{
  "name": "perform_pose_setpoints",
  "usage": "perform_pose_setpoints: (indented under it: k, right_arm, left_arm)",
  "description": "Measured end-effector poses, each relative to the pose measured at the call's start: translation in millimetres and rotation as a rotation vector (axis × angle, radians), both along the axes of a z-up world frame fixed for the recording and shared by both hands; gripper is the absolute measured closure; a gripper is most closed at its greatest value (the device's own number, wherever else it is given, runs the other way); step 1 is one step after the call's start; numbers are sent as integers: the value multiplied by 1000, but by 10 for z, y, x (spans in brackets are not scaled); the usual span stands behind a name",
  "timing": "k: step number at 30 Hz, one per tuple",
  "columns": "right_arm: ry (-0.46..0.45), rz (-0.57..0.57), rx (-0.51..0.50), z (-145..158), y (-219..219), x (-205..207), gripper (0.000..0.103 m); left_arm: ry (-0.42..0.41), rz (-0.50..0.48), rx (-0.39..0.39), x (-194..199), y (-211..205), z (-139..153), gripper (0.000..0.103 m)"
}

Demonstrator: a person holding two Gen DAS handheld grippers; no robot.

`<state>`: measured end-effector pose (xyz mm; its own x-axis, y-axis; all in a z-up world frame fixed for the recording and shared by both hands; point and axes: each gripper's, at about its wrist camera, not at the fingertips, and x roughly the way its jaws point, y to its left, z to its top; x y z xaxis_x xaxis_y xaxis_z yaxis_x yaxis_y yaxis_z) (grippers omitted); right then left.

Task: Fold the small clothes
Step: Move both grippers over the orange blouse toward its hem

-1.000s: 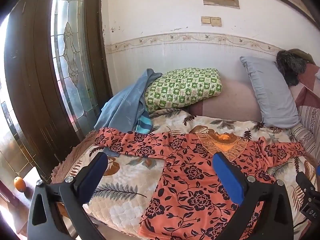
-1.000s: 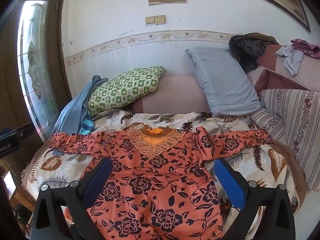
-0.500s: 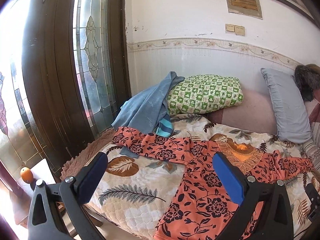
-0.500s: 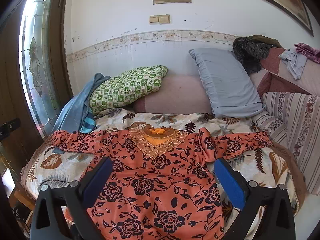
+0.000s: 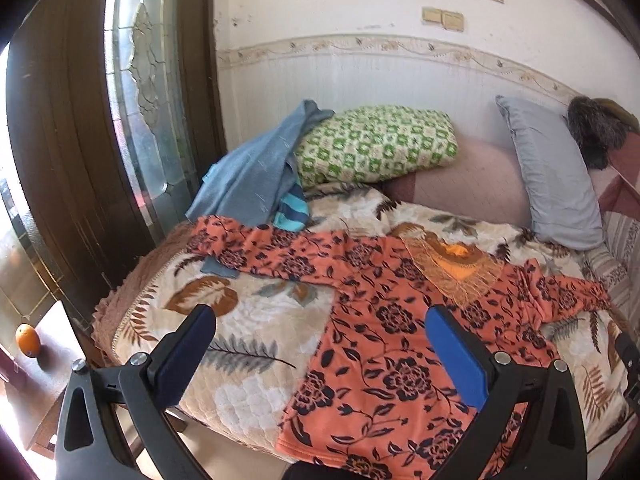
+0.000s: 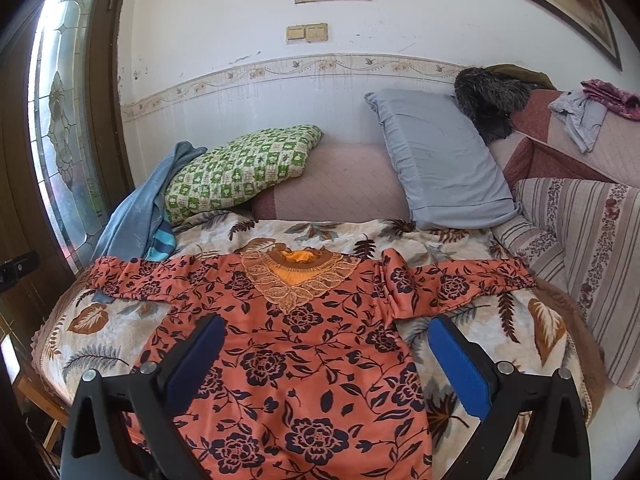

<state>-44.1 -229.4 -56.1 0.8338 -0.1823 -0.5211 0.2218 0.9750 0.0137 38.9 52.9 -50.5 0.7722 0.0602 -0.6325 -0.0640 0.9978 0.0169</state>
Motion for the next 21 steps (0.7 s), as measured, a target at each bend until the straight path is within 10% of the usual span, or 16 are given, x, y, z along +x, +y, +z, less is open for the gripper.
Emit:
perform_pose_setpoints:
  k: [11,21]
  right_arm:
    - [27,-268,100,-302,-1262,-262,0]
    - [27,-161,92,-293,-960,-50,0]
  left_arm:
    - [140,-90,70,131,-552,-499,0]
    - [96,-130,145,206,-817,-424,0]
